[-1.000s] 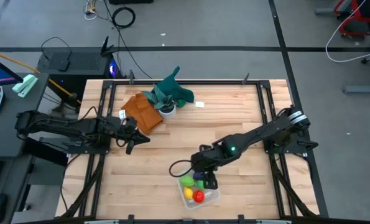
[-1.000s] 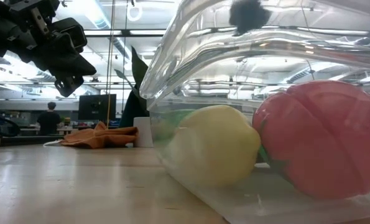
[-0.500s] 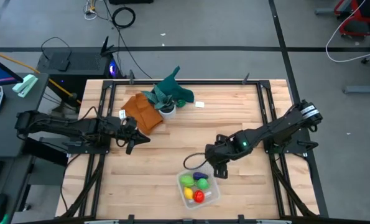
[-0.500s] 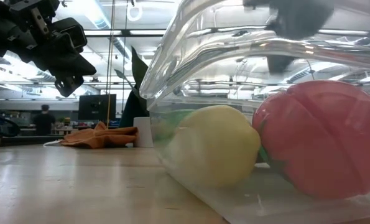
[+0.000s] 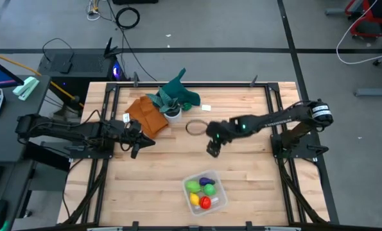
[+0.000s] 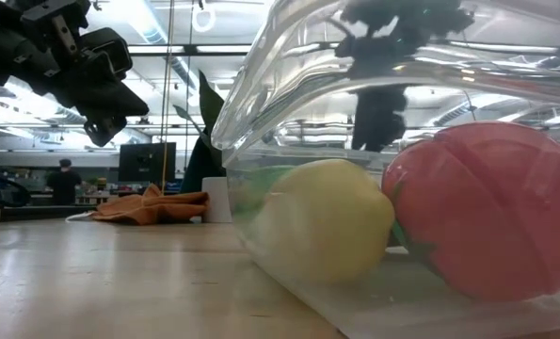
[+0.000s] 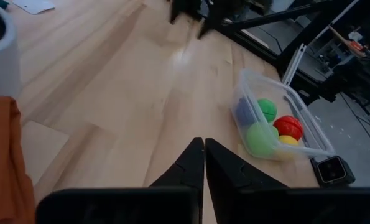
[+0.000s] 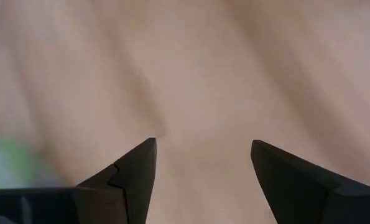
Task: Pick and placing Produce into tupperware
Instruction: Put the bell pepper into the transparent bin
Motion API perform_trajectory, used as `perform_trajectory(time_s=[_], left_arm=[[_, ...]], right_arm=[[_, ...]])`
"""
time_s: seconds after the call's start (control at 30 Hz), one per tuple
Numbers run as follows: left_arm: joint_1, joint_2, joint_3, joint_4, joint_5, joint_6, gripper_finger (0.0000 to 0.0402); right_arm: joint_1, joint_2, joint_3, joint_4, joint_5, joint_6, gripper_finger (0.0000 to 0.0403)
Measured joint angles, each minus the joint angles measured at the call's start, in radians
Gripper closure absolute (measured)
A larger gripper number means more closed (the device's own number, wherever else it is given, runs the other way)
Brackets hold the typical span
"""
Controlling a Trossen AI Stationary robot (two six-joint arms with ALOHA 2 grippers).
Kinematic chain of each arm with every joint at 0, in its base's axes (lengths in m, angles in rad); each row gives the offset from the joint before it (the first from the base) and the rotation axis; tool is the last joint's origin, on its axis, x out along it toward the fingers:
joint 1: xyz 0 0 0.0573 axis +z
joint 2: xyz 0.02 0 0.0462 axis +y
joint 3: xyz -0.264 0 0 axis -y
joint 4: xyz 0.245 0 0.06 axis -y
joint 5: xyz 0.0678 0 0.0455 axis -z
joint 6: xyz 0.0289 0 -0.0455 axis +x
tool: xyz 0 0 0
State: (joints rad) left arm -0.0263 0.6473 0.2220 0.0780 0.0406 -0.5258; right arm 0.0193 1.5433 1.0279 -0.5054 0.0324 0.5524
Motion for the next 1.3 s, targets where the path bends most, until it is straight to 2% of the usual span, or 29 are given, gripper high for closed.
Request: perform_trajectory(time_s=[0.2, 0.4, 0.5, 0.63, 0.8, 1.0, 1.13, 1.3], left_arm=[[0.000, 0.000, 0.000, 0.000, -0.010, -0.006, 0.0387], [-0.004, 0.000, 0.000, 0.045, -0.022, -0.044, 0.0389], [-0.027, 0.001, 0.028, 0.050, -0.033, -0.061, 0.0392], [-0.088, 0.033, 0.089, 0.039, -0.103, -0.064, 0.0393], [-0.160, 0.172, 0.179, 0.023, -0.178, -0.071, 0.0393], [-0.221, 0.408, 0.318, 0.011, -0.193, -0.057, 0.0391], [-0.252, 0.554, 0.406, -0.027, -0.235, -0.056, 0.0395], [-0.260, 0.674, 0.501, -0.032, -0.376, -0.102, 0.0394]], right_arm=[[-0.180, 0.000, 0.008, 0.028, -0.015, -0.110, 0.0179], [-0.342, 0.000, 0.008, 0.059, -0.134, -0.219, 0.0179], [-0.394, 0.000, 0.008, 0.059, -0.171, -0.274, 0.0179], [-0.433, 0.000, 0.008, 0.059, -0.205, -0.342, 0.0179], [-0.443, 0.000, 0.008, 0.059, -0.228, -0.363, 0.0179], [-0.436, 0.000, 0.008, 0.061, -0.287, -0.345, 0.0179], [-0.411, 0.000, 0.009, 0.061, -0.298, -0.426, 0.0179], [-0.406, 0.000, 0.009, 0.061, -0.333, -0.544, 0.0179]])
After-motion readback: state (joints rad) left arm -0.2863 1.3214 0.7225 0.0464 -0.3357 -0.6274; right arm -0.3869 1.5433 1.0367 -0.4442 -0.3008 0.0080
